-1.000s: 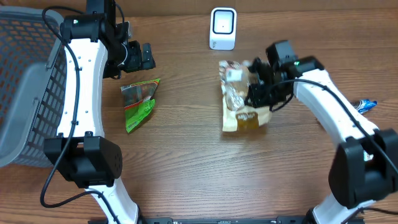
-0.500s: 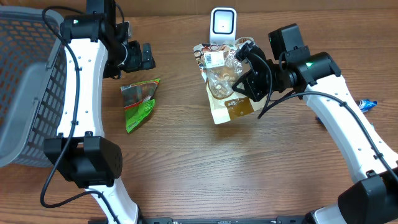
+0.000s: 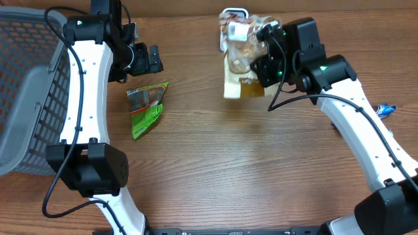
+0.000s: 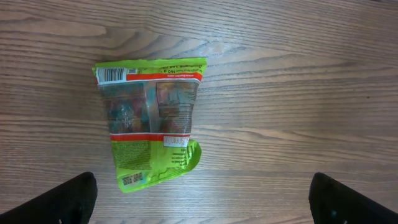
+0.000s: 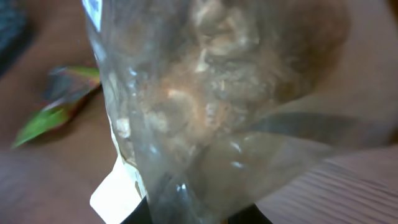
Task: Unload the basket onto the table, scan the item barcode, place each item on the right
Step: 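Lift the mushroom bag up toward the white scanner, then hold the mushroom bag's label against the scanner window with right gripper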
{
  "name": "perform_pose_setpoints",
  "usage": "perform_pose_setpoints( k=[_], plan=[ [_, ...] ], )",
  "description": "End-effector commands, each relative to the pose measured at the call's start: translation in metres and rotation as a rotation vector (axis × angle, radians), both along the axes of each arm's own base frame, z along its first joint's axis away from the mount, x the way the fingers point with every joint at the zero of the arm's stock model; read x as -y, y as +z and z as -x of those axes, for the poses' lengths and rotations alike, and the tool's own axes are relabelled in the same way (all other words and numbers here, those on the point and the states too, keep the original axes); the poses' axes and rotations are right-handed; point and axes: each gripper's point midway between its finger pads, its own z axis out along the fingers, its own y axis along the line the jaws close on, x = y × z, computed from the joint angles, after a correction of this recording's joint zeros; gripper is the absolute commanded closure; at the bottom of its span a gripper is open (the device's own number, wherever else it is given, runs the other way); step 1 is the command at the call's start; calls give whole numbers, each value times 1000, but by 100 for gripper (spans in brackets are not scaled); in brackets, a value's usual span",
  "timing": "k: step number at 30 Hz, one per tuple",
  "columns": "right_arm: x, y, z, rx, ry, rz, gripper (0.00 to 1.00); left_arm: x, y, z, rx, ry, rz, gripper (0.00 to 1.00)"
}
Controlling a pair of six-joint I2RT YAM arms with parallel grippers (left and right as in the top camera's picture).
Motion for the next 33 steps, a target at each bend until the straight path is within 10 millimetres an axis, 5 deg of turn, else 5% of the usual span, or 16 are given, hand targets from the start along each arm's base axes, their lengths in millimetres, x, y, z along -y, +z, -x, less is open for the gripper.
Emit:
perform_pose_setpoints(
  k=[1, 6, 11, 22, 33],
  plan=[
    [30, 1, -27, 93, -244, 163, 96, 4, -4, 0, -8, -18, 6, 0],
    [68, -10, -64, 250, -469, 455, 96, 4, -4, 0, -8, -18, 6, 0],
    [86, -9, -97, 396, -518, 702, 96, 4, -4, 0, -8, -18, 6, 0],
    [69, -39, -158, 590, -313, 1090, 96, 4, -4, 0, -8, -18, 6, 0],
    [61, -79, -175, 624, -207, 1250, 96, 4, -4, 0, -8, -18, 6, 0]
  ],
)
